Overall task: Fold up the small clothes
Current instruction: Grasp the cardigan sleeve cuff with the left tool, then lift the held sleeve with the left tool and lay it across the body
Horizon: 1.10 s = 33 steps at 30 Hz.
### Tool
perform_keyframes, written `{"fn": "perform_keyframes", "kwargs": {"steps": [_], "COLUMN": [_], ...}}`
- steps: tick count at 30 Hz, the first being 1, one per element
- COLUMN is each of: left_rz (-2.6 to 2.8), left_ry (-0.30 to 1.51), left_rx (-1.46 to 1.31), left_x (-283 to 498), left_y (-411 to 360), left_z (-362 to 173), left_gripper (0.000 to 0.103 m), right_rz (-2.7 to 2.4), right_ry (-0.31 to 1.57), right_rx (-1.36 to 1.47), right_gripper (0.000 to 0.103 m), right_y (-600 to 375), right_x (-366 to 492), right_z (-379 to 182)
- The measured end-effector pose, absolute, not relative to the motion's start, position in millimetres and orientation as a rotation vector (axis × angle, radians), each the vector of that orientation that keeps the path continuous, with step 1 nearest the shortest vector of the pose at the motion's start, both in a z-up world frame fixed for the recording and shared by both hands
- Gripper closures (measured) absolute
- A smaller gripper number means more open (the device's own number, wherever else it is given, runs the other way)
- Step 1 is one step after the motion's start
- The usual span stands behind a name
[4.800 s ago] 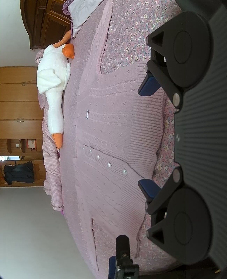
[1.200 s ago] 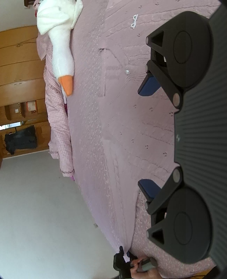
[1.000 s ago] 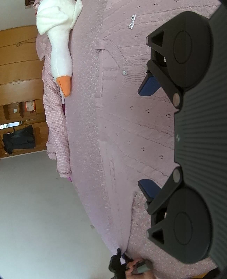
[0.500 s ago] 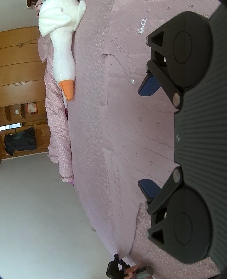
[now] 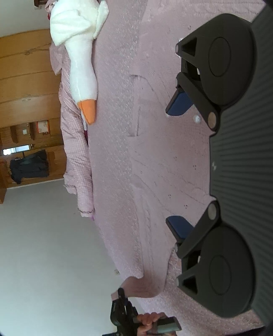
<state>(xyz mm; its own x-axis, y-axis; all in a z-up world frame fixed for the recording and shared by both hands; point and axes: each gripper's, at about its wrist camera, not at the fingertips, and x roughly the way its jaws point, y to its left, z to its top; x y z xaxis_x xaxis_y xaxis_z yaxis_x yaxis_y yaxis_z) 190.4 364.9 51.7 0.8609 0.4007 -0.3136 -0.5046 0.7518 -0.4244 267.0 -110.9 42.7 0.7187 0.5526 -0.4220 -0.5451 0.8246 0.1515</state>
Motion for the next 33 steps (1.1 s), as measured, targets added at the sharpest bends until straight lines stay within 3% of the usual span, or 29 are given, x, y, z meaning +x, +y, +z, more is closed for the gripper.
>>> {"fn": "perform_keyframes", "kwargs": {"steps": [18,33], "left_rz": [0.353,0.204], "left_ry": [0.22,0.298], "left_rx": [-0.328,-0.255], "left_x": [270.3,331.1], "left_y": [200.5,56.8], "left_z": [80.2,69.2], "left_gripper": [0.095,0.095], "right_rz": [0.45,0.293], "right_ry": [0.51,0.433], "right_rx": [0.245,0.177], "right_gripper": [0.0,0.0], "right_y": [-204.0,-254.4], "right_x": [310.6,316.8], "right_z": [32.5,51.9]}}
